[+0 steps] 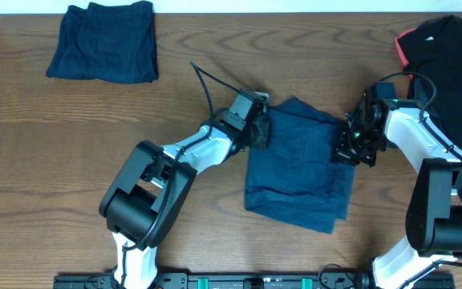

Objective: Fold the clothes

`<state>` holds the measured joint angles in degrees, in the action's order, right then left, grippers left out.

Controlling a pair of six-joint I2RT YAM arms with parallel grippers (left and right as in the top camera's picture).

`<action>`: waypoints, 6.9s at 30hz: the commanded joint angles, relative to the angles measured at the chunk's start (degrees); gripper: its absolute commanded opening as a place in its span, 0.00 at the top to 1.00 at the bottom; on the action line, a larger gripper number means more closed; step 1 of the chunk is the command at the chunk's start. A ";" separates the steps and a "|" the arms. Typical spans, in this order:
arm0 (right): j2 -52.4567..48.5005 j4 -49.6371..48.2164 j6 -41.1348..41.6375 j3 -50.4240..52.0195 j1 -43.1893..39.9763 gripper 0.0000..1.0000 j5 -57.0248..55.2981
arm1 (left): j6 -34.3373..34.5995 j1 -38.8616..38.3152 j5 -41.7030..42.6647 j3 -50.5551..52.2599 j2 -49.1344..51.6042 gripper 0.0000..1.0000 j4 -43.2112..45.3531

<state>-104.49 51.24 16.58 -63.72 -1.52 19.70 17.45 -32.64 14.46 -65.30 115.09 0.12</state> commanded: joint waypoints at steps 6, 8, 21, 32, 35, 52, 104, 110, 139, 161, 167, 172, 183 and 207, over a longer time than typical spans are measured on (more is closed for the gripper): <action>-0.15 0.20 0.74 0.26 0.76 0.99 0.20 | -2.19 8.07 2.27 -1.27 -5.88 0.92 -6.54; -0.15 0.11 0.74 0.26 0.76 0.99 0.22 | -2.19 9.46 5.55 -1.27 -10.71 0.89 -9.55; -0.15 -1.07 0.79 0.26 0.85 0.99 0.26 | -3.43 8.37 7.65 -1.01 -30.93 0.88 -38.99; -0.15 -1.22 0.76 0.26 0.85 0.98 0.26 | -3.45 1.90 18.25 7.80 -23.32 0.89 -36.02; -0.15 -1.09 0.74 0.26 0.85 0.97 0.26 | -3.41 1.29 20.09 9.29 -19.78 0.89 -33.77; -0.15 -0.72 0.57 0.26 0.85 0.97 0.26 | -4.76 1.22 18.53 10.10 -14.49 0.94 -39.89; -0.02 2.01 -1.05 0.00 -0.81 0.01 3.32 | -10.14 6.40 21.94 8.92 -3.63 0.58 -16.59; 0.13 4.31 -3.72 -0.02 -3.61 0.01 5.70 | -9.92 7.02 21.90 8.92 -3.63 0.94 -12.57; 0.13 10.75 -8.57 -0.02 -6.73 0.01 9.20 | -27.87 24.65 5.35 -17.46 -3.61 0.94 -2.36; 0.13 13.46 -8.52 -0.02 -6.73 0.01 8.26 | -30.47 25.77 -0.63 -17.46 0.55 0.94 -0.07; 0.13 13.03 -8.52 -0.02 -6.73 0.01 7.48 | -30.29 27.30 -0.63 -17.44 0.55 0.94 -7.10; 0.13 12.63 -8.55 -0.02 -6.71 0.01 7.13 | -31.74 29.99 -0.66 -17.46 0.55 0.94 -6.19; 0.13 12.61 -8.52 -0.02 -6.71 0.01 7.10 | -35.98 33.33 -3.61 -17.46 0.52 0.94 2.67; 0.13 12.41 -8.98 -0.02 -6.71 0.01 7.10 | -13.68 33.20 -2.89 -17.44 0.37 0.86 -14.29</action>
<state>-104.51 63.66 8.47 -63.57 -7.81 26.98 -4.80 0.27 11.62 -81.52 115.44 -12.64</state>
